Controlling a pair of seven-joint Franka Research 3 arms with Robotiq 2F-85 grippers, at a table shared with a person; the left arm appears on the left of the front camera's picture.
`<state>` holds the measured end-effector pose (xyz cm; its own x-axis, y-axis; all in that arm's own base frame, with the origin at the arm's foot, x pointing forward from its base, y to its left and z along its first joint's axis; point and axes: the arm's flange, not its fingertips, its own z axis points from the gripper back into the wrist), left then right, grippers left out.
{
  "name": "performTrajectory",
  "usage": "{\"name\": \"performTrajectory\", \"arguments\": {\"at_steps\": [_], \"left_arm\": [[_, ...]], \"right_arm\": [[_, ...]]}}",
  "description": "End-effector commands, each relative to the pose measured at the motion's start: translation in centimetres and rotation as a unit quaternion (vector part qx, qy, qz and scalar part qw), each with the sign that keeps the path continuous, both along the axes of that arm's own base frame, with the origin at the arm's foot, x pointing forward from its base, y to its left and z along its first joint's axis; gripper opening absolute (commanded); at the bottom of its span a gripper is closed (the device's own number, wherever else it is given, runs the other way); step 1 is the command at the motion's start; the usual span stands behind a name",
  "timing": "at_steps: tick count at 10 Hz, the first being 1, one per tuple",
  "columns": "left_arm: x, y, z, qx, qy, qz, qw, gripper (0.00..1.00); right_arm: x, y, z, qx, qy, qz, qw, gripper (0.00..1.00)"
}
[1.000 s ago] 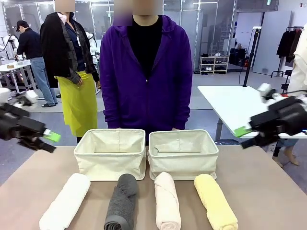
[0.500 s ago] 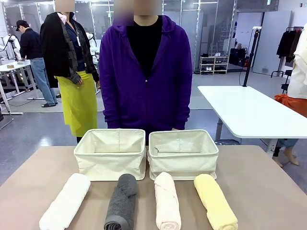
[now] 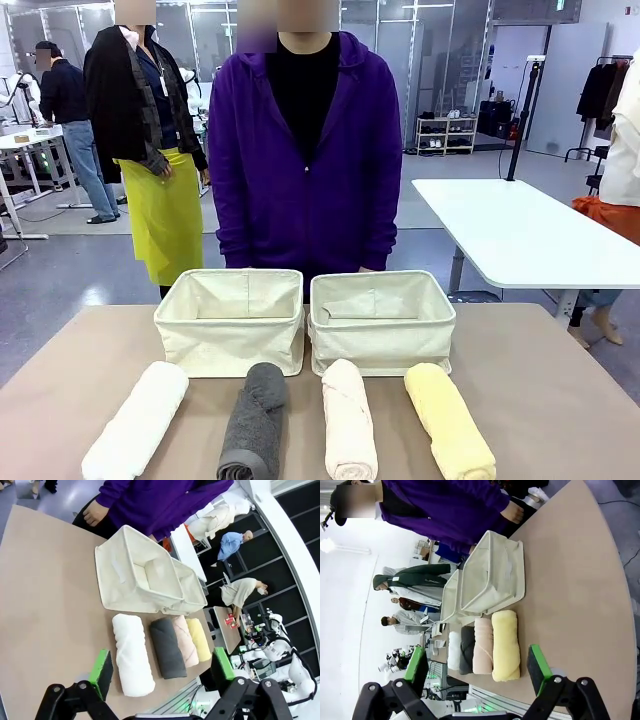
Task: Divide the towels into two baskets.
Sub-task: Pick up one hotel-folded towel and place it in the Fabric basket indicated by the person.
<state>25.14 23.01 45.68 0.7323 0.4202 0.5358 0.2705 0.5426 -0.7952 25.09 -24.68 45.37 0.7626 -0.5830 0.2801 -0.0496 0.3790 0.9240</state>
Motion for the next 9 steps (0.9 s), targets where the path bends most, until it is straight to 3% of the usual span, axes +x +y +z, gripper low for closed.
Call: {"name": "performTrajectory", "arguments": {"at_steps": [1, 9], "left_arm": [[-0.26, 0.19, 0.02, -0.006, -0.006, -0.002, 1.0, 1.0], [-0.26, 0.19, 0.02, -0.006, -0.006, -0.002, 1.0, 1.0]], "right_arm": [[-0.13, -0.18, -0.14, 0.009, 0.001, 0.0, 1.0, 1.0], [-0.13, -0.18, -0.14, 0.009, 0.001, 0.0, 1.0, 1.0]]}}
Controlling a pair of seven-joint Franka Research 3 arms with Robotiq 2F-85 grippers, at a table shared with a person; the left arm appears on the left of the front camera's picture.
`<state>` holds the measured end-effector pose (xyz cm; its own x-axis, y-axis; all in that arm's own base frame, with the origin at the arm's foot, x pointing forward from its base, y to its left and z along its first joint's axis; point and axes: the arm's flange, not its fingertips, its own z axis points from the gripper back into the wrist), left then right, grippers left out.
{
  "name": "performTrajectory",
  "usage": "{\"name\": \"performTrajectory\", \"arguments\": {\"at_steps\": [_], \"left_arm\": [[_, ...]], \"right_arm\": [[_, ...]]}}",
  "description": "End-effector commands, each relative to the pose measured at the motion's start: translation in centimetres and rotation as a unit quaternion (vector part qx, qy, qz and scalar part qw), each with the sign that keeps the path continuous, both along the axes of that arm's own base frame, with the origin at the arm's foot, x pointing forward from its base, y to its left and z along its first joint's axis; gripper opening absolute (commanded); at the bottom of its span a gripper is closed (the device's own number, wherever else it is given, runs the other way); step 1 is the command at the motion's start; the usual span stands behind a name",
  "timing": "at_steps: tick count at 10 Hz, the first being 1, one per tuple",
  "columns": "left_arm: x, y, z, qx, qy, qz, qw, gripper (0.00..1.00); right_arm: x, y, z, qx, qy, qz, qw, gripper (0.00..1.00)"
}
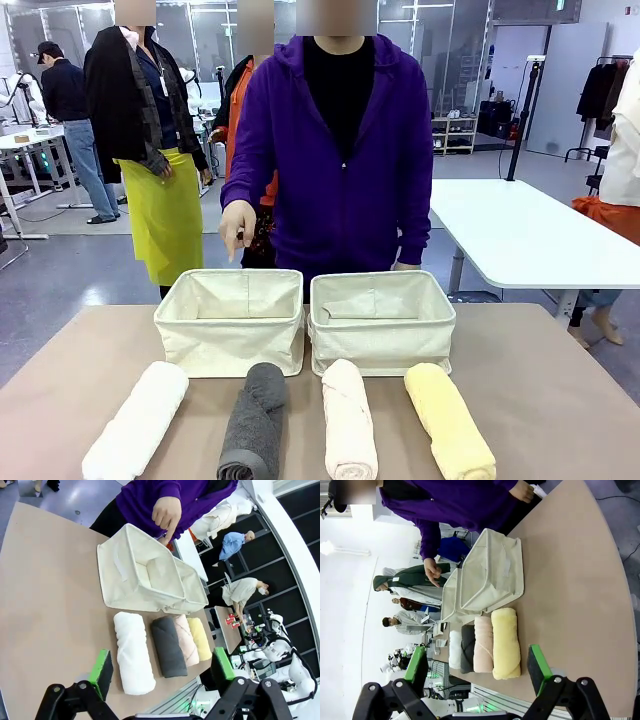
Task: Divide the towels into two baskets.
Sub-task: Pick up one hotel-folded towel and place it in the Fabric basket indicated by the person.
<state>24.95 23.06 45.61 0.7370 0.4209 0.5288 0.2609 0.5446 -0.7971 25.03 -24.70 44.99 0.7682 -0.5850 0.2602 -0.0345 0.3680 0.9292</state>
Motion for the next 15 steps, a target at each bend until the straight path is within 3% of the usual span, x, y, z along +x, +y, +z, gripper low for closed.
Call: {"name": "performTrajectory", "arguments": {"at_steps": [1, 12, 14, 15], "left_arm": [[-0.1, 0.1, 0.1, -0.007, -0.011, -0.003, 1.0, 1.0], [0.0, 0.0, 0.0, -0.001, 0.0, 0.0, 1.0, 1.0], [0.8, -3.5, 1.9, 0.023, 0.003, -0.055, 0.998, 1.0], [1.2, -5.3, 2.1, 0.039, 0.03, -0.073, 0.996, 1.0]], "right_arm": [[-0.1, -0.2, 0.2, 0.003, -0.007, -0.001, 1.0, 1.0], [-0.1, -0.2, 0.2, 0.003, -0.007, -0.001, 1.0, 1.0], [-0.1, -0.2, 0.2, 0.003, -0.007, -0.001, 1.0, 1.0], [-0.1, -0.2, 0.2, 0.003, -0.007, -0.001, 1.0, 1.0]]}}
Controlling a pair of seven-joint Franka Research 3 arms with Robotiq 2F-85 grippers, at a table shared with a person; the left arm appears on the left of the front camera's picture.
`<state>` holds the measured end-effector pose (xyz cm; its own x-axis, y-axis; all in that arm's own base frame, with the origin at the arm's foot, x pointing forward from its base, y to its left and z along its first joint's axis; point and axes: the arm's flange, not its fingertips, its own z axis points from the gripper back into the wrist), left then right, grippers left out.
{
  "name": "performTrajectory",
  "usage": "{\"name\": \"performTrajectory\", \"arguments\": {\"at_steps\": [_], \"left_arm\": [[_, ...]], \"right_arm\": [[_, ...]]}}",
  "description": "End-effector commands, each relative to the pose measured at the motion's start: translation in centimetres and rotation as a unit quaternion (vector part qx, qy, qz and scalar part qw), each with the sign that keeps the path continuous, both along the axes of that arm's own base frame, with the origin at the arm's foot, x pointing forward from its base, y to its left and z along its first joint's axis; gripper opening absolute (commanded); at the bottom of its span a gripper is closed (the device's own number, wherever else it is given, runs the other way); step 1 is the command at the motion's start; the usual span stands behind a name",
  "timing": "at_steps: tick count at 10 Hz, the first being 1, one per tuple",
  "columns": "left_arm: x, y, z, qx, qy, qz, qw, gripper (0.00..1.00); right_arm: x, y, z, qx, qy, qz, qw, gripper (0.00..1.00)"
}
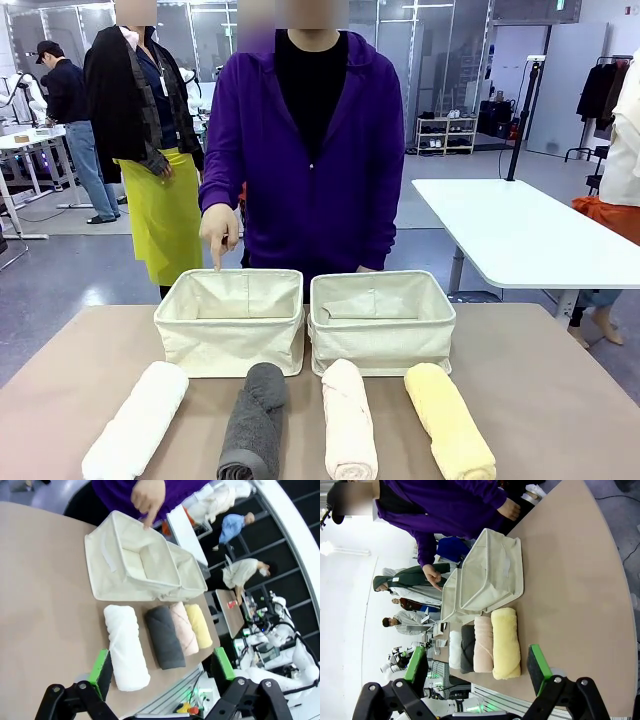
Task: Divide the towels into two baskets.
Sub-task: Pick up one hotel-folded towel and place it in the Fabric basket indicated by the person.
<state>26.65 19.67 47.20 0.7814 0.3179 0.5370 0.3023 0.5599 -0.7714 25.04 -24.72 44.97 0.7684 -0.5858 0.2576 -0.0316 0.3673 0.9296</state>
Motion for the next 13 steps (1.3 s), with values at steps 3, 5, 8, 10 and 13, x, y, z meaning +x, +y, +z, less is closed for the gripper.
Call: {"name": "performTrajectory", "arguments": {"at_steps": [3, 5, 8, 10, 13], "left_arm": [[0.2, -7.6, 1.3, 0.083, 0.082, -0.052, 0.992, 1.0], [1.1, -11.9, 1.1, 0.148, 0.116, -0.06, 0.98, 1.0], [2.9, -17.0, -1.2, 0.217, 0.144, -0.077, 0.963, 1.0], [3.7, -19.3, -3.4, 0.278, 0.158, -0.075, 0.945, 1.0], [4.4, -21.9, -6.2, 0.325, 0.19, -0.08, 0.923, 1.0]], "right_arm": [[-0.1, -0.1, 0.3, 0.002, -0.009, -0.001, 1.0, 1.0], [-0.1, -0.1, 0.3, 0.002, -0.009, -0.001, 1.0, 1.0], [-0.1, -0.1, 0.3, 0.002, -0.009, -0.001, 1.0, 1.0], [-0.1, -0.1, 0.3, 0.002, -0.009, -0.001, 1.0, 1.0], [-0.1, -0.1, 0.3, 0.002, -0.009, -0.001, 1.0, 1.0]]}}
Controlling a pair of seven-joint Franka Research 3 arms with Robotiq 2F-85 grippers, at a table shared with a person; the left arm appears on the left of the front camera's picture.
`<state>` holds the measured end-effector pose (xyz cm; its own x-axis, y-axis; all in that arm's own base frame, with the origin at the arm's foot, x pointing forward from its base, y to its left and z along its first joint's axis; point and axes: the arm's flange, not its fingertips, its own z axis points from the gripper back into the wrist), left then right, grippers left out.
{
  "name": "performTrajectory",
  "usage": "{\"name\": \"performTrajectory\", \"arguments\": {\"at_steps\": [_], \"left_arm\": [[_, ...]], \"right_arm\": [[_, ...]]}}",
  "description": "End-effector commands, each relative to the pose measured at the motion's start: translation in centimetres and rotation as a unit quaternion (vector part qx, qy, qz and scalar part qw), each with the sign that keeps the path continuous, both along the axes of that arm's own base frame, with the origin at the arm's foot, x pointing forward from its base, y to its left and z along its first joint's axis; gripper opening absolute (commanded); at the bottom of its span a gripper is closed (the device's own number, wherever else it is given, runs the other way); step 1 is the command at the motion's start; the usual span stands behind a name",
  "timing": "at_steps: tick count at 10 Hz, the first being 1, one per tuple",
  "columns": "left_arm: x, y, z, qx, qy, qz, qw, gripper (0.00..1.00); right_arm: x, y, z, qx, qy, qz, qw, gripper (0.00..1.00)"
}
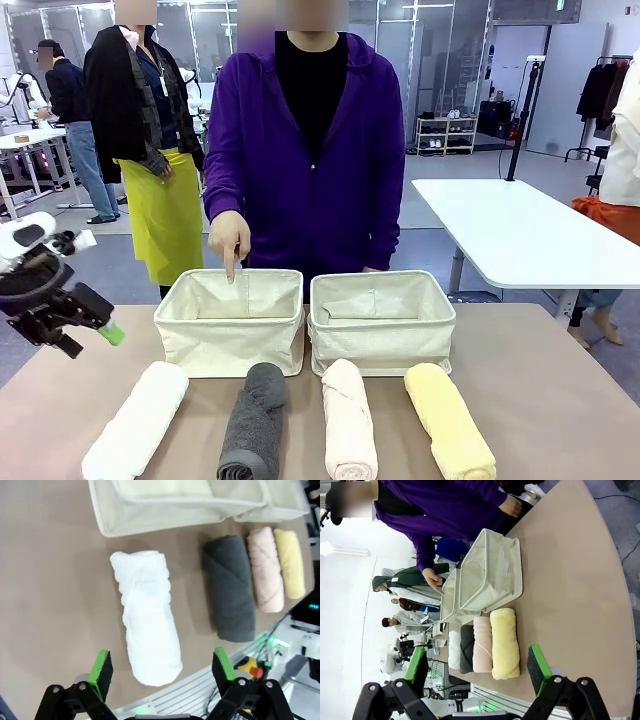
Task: Divide the towels into two baskets.
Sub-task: Pick up one hotel-folded towel and place it in the Fabric basket indicated by the person.
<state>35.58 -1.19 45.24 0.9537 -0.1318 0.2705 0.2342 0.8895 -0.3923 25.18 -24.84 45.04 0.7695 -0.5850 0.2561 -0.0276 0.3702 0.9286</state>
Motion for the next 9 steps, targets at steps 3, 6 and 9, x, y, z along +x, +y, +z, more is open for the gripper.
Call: {"name": "performTrajectory", "arguments": {"at_steps": [3, 6, 9], "left_arm": [[-4.6, -2.4, -7.3, 0.039, 0.038, 0.07, 0.996, 1.0], [-5.0, -3.9, -10.1, 0.056, 0.061, 0.09, 0.992, 1.0], [-4.9, -4.7, -12.8, 0.071, 0.084, 0.1, 0.989, 1.0]], "right_arm": [[-0.2, 0.0, 0.2, 0.004, -0.011, -0.001, 1.0, 1.0], [-0.2, 0.0, 0.2, 0.004, -0.011, -0.001, 1.0, 1.0], [-0.2, 0.0, 0.2, 0.004, -0.011, -0.001, 1.0, 1.0]]}}
